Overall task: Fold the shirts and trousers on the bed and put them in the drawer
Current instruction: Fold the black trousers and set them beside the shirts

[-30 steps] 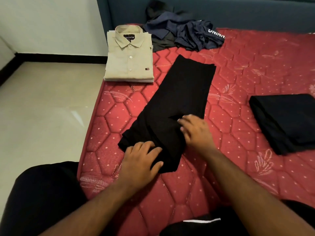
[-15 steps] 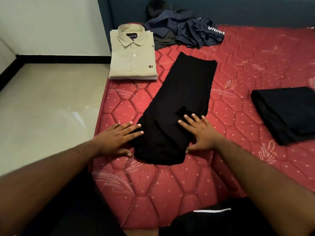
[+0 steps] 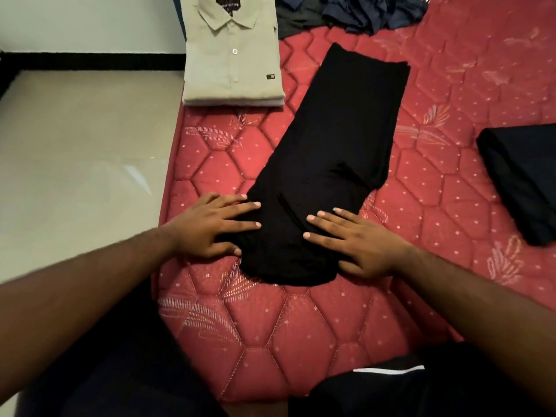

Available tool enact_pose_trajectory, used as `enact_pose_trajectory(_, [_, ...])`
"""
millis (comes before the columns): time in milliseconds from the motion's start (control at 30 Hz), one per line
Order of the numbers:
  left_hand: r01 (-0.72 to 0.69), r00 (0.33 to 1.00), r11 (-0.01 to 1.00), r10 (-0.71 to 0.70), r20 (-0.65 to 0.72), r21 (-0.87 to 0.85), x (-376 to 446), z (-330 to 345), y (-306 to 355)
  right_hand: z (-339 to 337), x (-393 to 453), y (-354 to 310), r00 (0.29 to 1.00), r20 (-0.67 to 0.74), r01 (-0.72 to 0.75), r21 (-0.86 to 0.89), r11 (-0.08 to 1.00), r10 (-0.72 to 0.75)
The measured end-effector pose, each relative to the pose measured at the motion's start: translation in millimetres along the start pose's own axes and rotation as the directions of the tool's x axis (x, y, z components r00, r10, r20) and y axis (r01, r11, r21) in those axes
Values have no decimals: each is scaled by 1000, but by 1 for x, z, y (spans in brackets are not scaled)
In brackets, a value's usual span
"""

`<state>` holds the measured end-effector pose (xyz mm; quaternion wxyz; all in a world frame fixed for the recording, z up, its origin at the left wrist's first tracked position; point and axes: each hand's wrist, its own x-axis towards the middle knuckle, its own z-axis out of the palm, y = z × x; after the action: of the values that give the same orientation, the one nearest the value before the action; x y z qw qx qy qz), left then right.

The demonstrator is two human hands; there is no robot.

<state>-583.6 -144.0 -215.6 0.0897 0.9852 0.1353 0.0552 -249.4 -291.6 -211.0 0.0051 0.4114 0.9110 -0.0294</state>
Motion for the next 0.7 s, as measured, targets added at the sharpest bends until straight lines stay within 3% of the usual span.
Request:
enact_pose_trajectory(67, [-74,996,993,78,-45,92,2,4,2,1,5,-8,998,25,-64,125,990,62])
enact_pose_trajectory(100, [-74,995,995,77,-56,67,5,4,3,-1,8,-13,988,29,-157,284,946,155])
enact_pose_trajectory(200, [-20,997,989,8,-83,-149,13,3,12,-21,15,-25,880,126,-399,720,568,458])
enact_pose_trajectory(333, [149,978,894,-195,-68,-423,5,-16,44,-62,9,-43,813,255,-393,903,172,523])
enact_pose_trajectory(433, [278,943,615,-319,90,-738,-20,-44,91,-76,-15,-69,815,354,-390,921,-18,459])
enact_pose_trajectory(500, [327,933,396,-280,226,-858,-34,-56,115,-77,-32,-89,821,397,-367,917,-154,410])
enact_pose_trajectory(600, [355,930,272,-202,307,-894,-41,-66,127,-78,-49,-106,826,445,-309,871,-382,347])
enact_pose_trajectory(700, [396,899,149,-262,350,-906,-29,-71,114,-84,-48,-99,809,407,-205,872,-445,424])
